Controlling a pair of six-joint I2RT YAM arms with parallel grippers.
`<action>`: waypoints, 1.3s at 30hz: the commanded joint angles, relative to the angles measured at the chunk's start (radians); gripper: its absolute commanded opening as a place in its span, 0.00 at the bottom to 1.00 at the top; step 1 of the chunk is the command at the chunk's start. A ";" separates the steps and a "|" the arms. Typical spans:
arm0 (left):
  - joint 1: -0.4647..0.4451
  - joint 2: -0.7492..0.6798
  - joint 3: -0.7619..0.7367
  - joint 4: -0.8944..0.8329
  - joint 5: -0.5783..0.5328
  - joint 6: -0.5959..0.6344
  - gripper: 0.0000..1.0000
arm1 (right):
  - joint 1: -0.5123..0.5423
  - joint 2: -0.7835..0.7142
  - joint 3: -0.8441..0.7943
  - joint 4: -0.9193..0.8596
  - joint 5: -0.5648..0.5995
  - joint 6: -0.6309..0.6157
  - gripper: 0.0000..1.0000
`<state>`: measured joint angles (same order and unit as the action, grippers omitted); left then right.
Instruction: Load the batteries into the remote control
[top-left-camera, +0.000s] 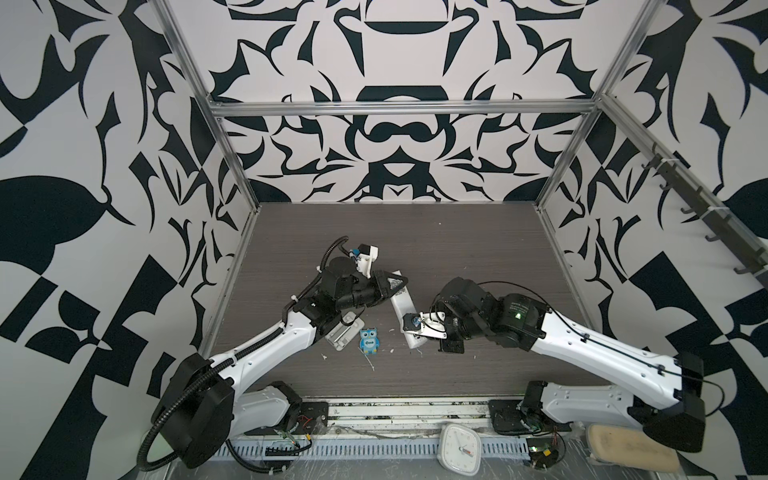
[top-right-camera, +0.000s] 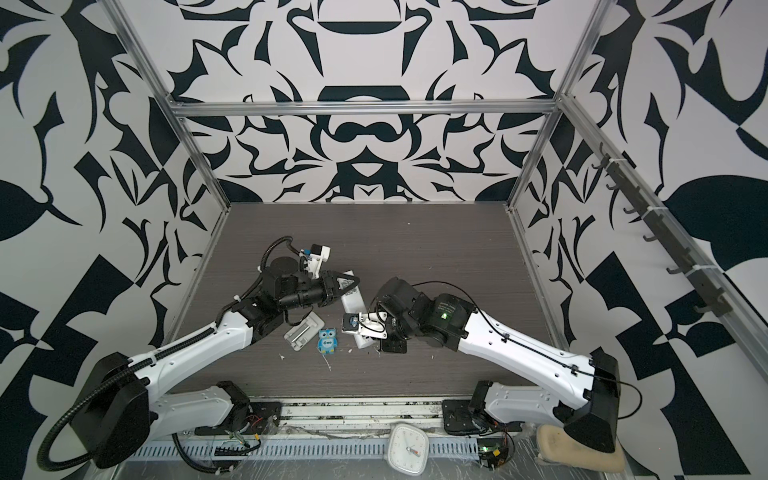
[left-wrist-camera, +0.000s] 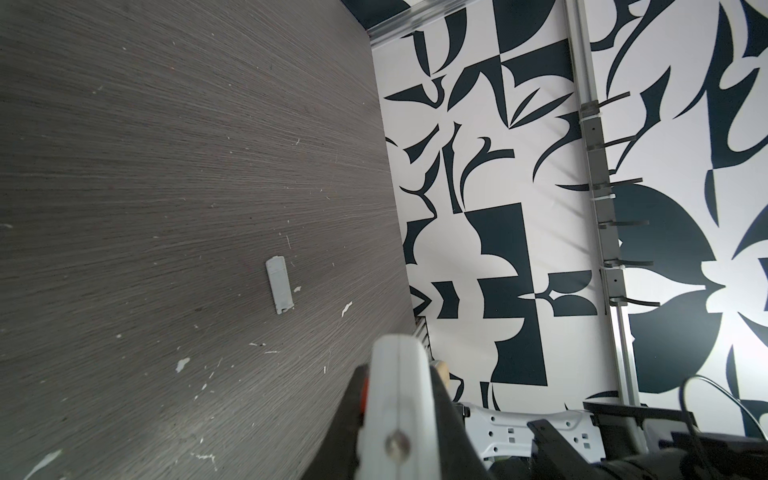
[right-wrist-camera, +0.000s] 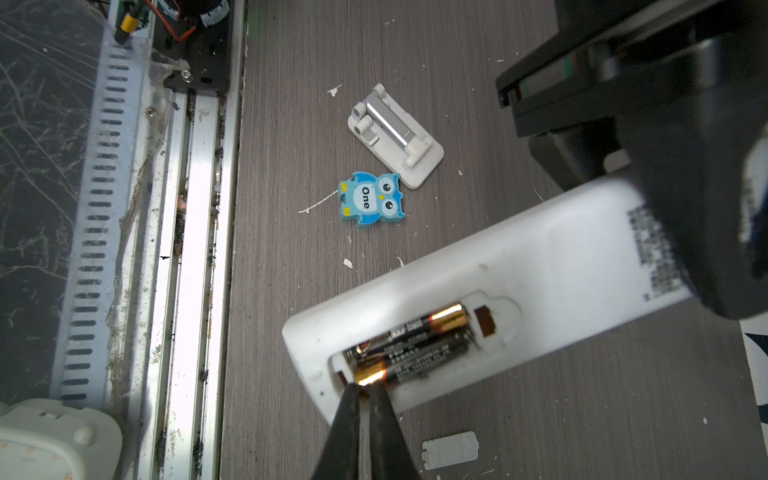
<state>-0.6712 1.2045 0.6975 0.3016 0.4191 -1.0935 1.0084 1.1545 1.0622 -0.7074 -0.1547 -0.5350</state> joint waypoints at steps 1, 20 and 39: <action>-0.008 -0.015 0.030 0.042 0.054 -0.039 0.00 | 0.002 0.026 -0.014 0.084 0.094 0.037 0.10; -0.008 0.002 0.035 0.054 0.080 -0.045 0.00 | 0.035 0.082 -0.006 0.132 0.230 0.064 0.08; -0.008 -0.003 0.025 0.053 0.070 -0.040 0.00 | 0.048 -0.043 -0.043 0.137 0.149 0.114 0.23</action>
<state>-0.6724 1.2327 0.6971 0.2874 0.4480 -1.0988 1.0519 1.1572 1.0267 -0.5735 0.0174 -0.4629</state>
